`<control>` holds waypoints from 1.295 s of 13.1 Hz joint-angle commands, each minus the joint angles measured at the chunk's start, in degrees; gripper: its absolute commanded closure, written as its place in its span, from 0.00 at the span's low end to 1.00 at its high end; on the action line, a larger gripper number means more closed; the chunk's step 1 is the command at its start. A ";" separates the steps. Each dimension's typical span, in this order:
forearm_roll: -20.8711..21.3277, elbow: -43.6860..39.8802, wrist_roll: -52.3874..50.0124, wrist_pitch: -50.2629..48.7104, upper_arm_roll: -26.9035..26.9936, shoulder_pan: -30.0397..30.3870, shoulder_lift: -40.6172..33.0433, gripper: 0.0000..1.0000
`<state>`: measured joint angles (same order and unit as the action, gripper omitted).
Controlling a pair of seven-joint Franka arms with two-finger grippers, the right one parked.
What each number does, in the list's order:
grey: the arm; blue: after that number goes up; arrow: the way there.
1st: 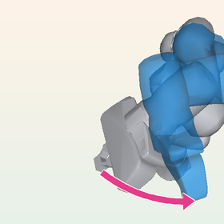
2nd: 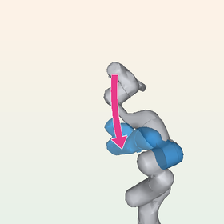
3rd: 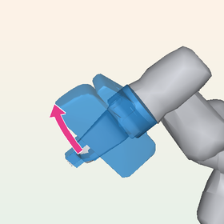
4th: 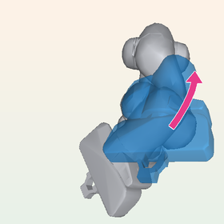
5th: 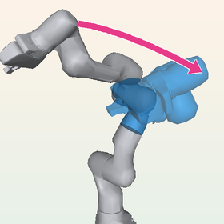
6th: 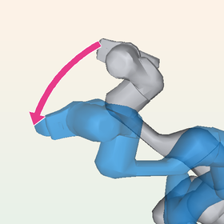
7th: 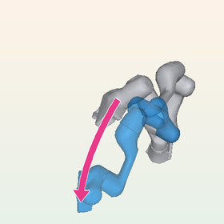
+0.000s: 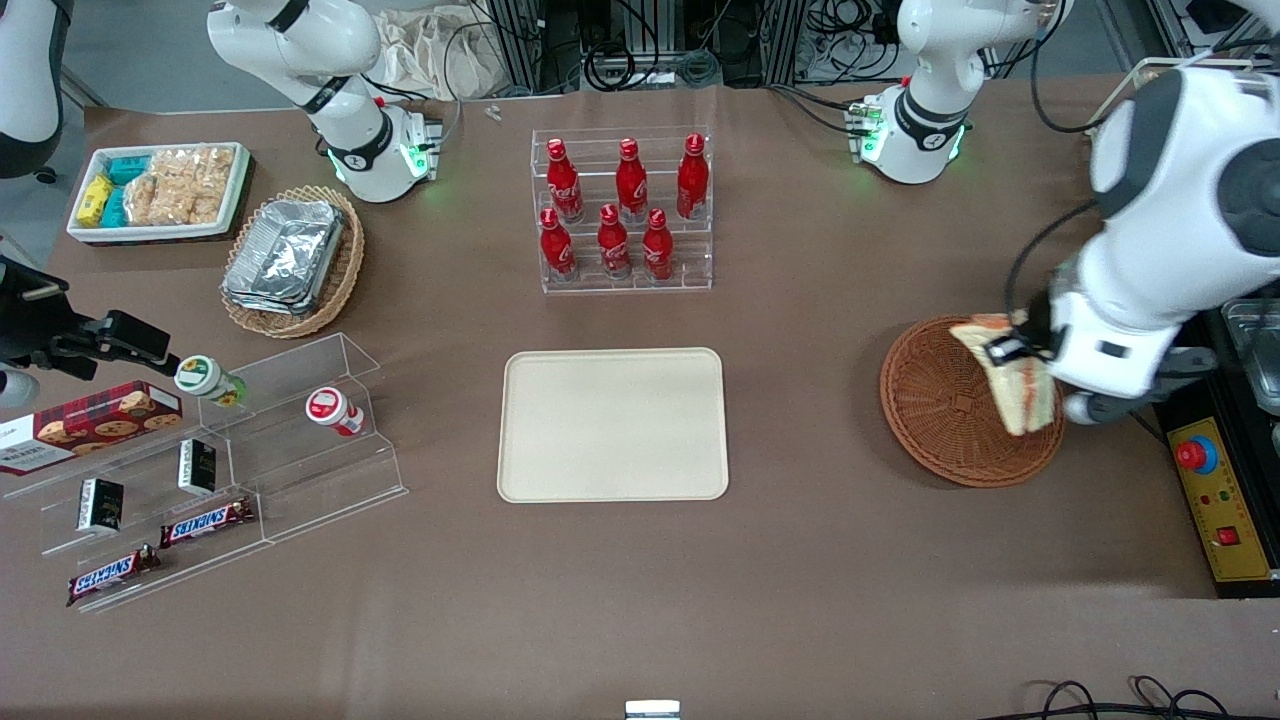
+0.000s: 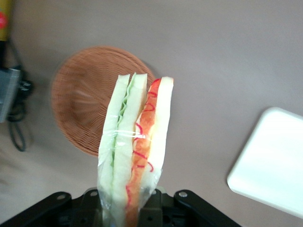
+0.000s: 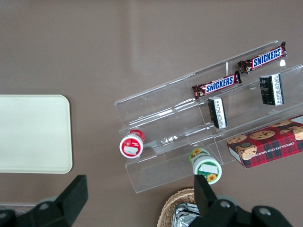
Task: Place sandwich from basket to tray
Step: 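Carry the sandwich with the left gripper over the cream tray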
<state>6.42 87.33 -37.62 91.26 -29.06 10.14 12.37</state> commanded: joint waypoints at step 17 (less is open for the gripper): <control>22.66 -2.87 -17.92 36.17 -5.30 -22.54 38.51 0.81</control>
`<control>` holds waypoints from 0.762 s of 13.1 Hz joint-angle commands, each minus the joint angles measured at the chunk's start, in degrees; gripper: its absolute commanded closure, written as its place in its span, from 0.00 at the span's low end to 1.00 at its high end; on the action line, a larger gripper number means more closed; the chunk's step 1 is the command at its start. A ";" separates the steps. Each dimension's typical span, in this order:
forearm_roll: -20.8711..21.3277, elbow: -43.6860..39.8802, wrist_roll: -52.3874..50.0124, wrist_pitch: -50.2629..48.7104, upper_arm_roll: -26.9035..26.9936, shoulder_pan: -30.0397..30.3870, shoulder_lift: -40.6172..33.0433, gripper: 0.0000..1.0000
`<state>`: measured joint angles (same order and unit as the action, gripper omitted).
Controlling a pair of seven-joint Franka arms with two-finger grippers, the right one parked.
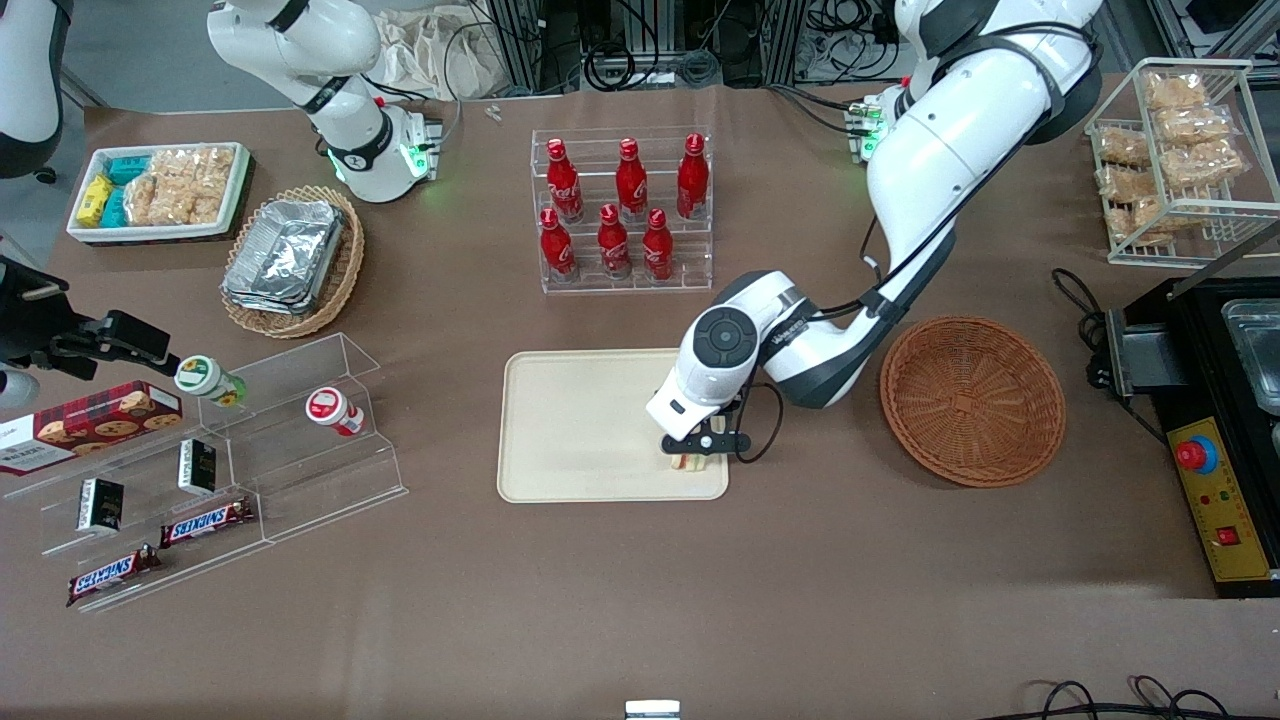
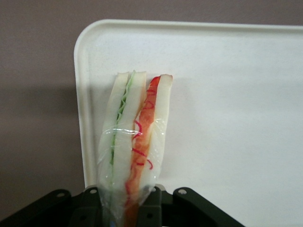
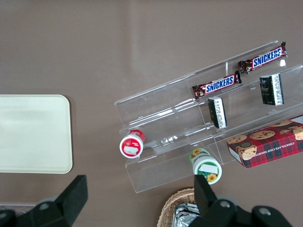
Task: Place sandwich from basket to tray
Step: 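Carry the sandwich with the left gripper over the cream tray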
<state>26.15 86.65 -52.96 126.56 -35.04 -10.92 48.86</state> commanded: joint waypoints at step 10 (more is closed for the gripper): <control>2.33 -4.03 -6.19 -5.95 0.58 0.54 -9.20 0.00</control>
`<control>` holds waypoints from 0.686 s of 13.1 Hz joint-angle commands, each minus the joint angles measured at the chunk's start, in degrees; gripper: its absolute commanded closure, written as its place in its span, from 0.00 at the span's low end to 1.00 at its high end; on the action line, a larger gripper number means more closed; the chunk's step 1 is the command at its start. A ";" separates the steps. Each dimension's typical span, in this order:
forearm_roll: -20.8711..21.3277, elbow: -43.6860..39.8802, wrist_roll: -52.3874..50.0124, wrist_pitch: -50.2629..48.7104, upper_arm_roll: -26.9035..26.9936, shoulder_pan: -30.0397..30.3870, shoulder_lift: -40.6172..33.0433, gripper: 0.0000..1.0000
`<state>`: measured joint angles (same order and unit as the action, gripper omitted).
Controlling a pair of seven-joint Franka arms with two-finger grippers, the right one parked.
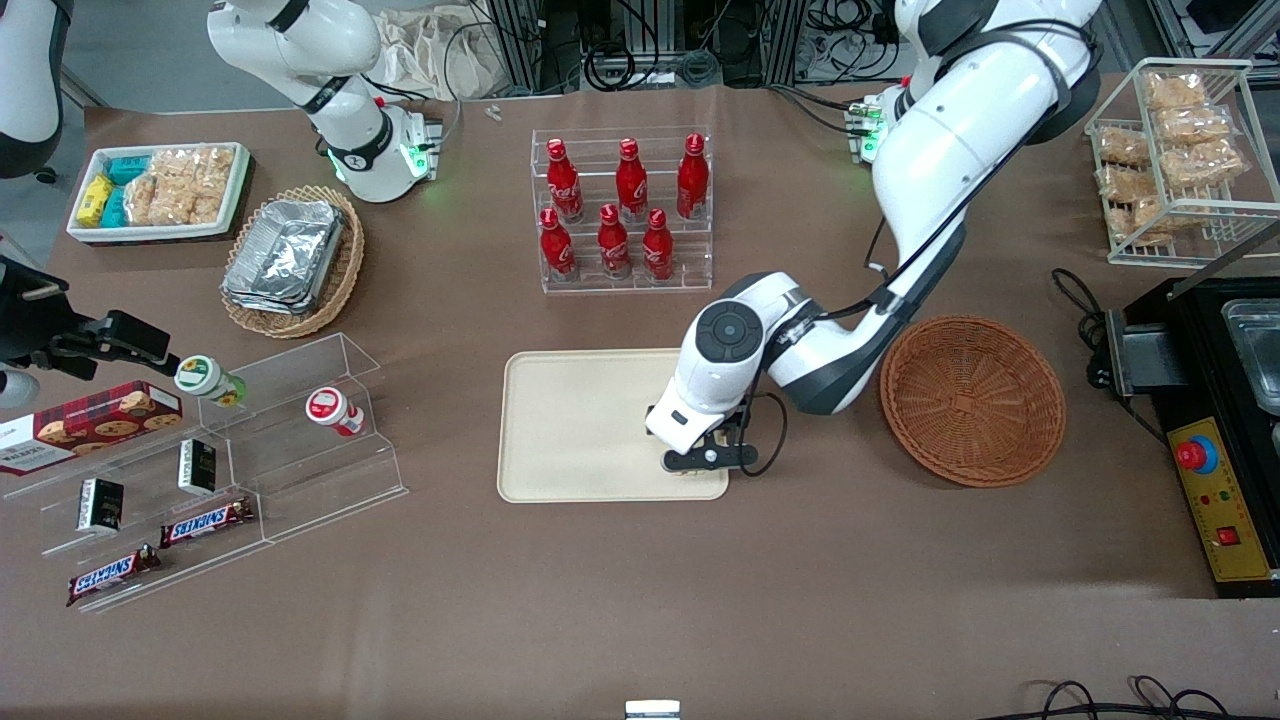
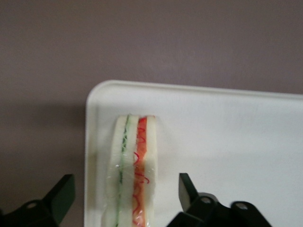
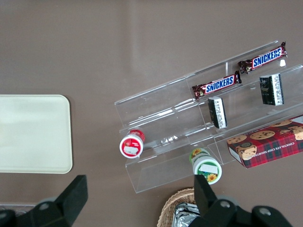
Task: Place sandwich from basket to tray
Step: 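Lower the sandwich onto the tray and open the left gripper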
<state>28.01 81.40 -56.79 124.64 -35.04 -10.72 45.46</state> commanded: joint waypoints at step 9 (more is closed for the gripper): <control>-5.15 1.05 -0.96 -15.83 0.67 10.45 -19.96 0.00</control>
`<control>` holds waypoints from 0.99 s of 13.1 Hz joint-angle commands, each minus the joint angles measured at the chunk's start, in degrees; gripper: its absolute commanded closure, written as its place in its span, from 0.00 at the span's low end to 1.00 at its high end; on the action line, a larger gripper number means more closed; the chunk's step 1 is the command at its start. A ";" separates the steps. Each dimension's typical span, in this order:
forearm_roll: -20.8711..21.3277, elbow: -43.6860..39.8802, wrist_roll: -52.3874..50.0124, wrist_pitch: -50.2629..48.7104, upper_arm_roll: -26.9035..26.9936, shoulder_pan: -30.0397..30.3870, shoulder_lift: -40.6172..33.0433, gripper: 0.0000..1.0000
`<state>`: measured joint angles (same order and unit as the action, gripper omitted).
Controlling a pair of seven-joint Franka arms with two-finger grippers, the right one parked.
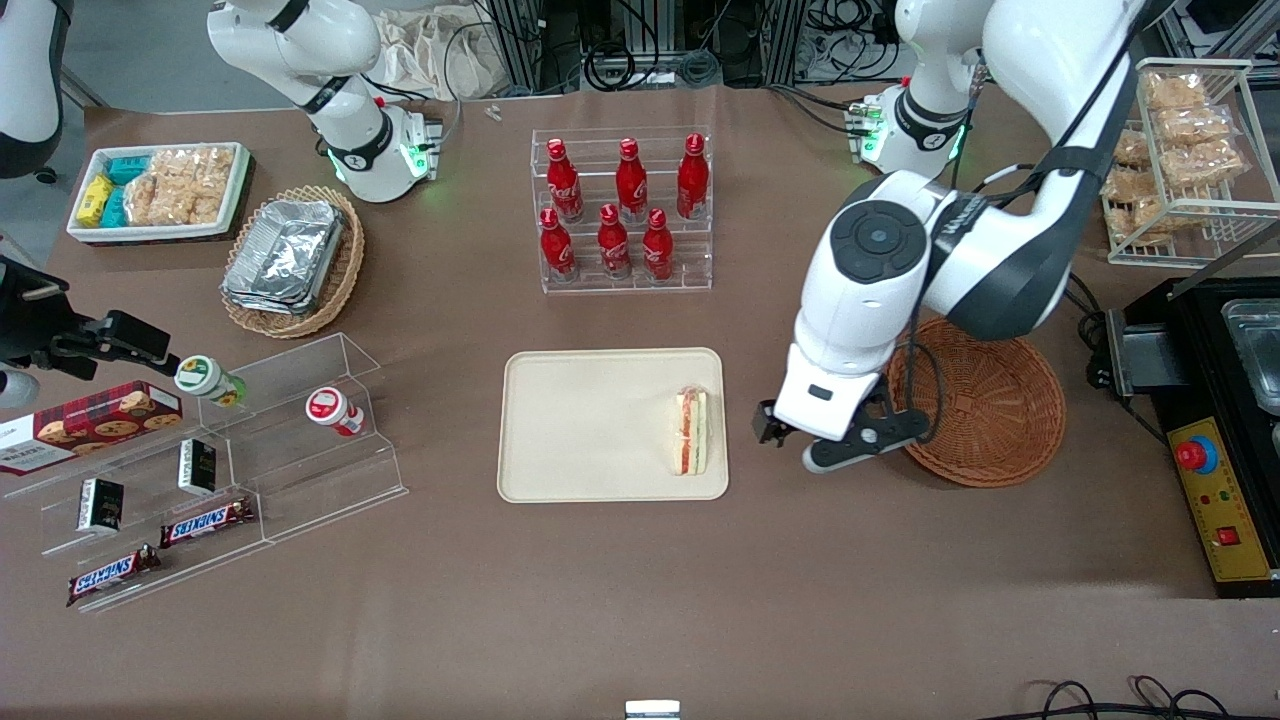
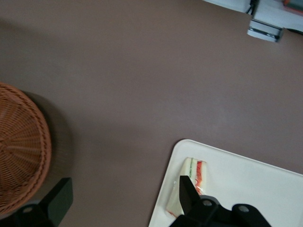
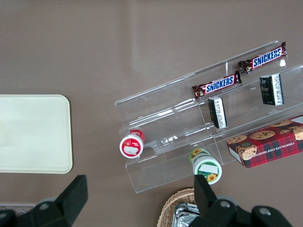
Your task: Place sandwich from basket to tray
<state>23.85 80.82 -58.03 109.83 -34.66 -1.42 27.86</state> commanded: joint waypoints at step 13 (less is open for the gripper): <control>-20.86 12.05 47.46 -7.45 26.03 1.59 -17.65 0.00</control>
<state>4.37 85.02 -16.01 101.31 -11.09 0.41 15.83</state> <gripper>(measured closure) 0.000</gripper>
